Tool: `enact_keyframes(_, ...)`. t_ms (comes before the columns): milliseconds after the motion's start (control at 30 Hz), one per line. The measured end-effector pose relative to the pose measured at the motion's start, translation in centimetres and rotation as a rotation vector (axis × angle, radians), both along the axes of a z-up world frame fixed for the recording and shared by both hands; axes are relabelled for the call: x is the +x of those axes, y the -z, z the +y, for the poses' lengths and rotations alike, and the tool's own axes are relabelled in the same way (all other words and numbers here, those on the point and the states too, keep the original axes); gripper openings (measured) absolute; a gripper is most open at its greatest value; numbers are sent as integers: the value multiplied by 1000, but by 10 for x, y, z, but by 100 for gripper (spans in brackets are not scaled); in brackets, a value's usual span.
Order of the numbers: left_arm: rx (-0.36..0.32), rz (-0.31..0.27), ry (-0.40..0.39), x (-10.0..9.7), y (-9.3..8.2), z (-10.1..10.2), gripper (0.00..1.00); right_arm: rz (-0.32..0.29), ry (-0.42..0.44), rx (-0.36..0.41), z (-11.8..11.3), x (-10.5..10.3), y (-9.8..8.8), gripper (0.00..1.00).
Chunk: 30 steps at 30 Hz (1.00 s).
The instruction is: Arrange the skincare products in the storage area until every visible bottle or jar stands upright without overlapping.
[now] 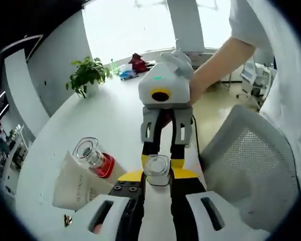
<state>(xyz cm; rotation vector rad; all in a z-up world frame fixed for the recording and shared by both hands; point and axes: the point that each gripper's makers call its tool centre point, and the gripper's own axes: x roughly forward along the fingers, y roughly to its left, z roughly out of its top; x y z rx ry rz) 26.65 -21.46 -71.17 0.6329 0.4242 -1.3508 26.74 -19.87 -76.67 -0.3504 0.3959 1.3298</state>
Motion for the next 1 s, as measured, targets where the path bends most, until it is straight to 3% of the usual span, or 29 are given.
enact_keyframes(333, 3, -1, -5, 15, 10, 2, 20, -11, 16, -42, 0, 14, 9, 19)
enact_keyframes(667, -19, 20, -19, 24, 9, 0, 21, 9, 23, -41, -2, 21, 8, 19)
enact_keyframes(1000, -13, -5, -35, 30, 10, 1, 22, 33, 33, -34, -2, 26, 12, 19)
